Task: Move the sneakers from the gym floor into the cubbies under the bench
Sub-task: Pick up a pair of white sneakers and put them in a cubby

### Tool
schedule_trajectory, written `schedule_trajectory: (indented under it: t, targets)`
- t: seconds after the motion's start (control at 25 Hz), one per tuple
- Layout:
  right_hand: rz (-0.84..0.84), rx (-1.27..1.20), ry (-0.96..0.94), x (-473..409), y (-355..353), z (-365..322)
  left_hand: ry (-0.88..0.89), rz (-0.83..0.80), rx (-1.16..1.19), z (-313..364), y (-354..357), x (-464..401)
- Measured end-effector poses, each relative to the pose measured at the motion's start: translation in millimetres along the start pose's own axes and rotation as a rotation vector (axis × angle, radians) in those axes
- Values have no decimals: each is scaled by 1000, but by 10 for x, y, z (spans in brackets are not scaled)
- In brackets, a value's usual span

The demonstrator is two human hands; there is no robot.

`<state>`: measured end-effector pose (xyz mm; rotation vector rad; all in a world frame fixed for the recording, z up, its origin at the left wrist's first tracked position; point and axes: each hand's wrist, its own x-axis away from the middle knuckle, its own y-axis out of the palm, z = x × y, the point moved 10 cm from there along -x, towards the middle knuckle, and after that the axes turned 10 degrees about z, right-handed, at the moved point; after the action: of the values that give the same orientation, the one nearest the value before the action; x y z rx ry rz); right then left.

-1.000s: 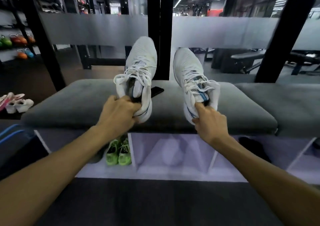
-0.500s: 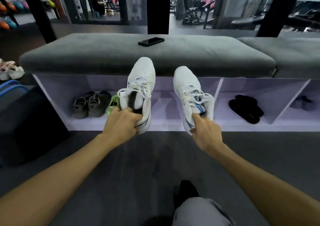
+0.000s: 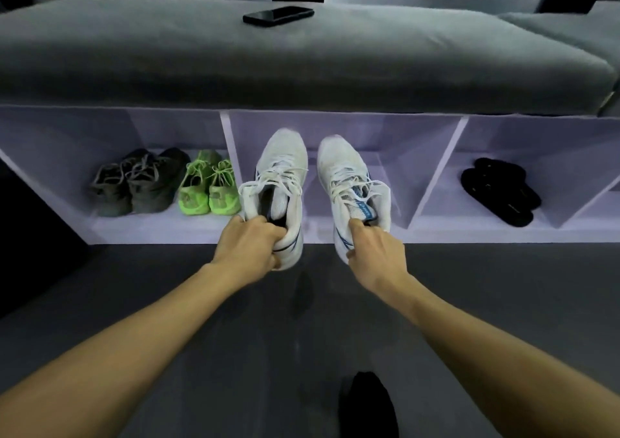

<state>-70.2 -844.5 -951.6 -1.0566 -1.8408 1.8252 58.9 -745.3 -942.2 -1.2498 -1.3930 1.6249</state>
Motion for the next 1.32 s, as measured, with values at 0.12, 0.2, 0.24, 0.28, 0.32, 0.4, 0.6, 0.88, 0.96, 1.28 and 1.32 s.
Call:
schedule_trajectory:
  t: [0.12,0.2,0.24,0.28,0.32,0.4,0.6,0.88,0.96,1.28,1.32]
  targets:
    - [-19,1,-14,-596,470,-12,-26,-42,-14,-249,467,-534]
    - [-41,18,-28,-940,760,-36,-45,-73,-29,-405,743,-819]
    - [-55,24,-28,-1114,925,-49,-56,-85,-27,-485,886,-964]
    - [-60,26,-25,-1287,1086,-54,-67,-91,-27,-564,1022,-1107]
    - [-69,28,-19,-1448,1232,-61,-78,-98,-37,-648,1153,-1243]
    - [-89,32,-6,-1751,1499,-91,-106,-124,-59,-832,1408,-1475]
    - [-122,30,2,-2244,2007,-192,-157,-197,-15,-1083,1969,-1838]
    - [47,54,-64,-2483,2328,-387,-241,-272,82,-1262,2544,-2118]
    - [-42,-29,-33,-2531,2417,-362,-246,-250,124,-1246,2560,-2146]
    - [258,-193,-94,-2438,1993,-141,-201,263,219,-1218,1838,-2013]
    - [296,-189,-84,-2425,1873,-98,-197,309,199,-1203,1717,-1959]
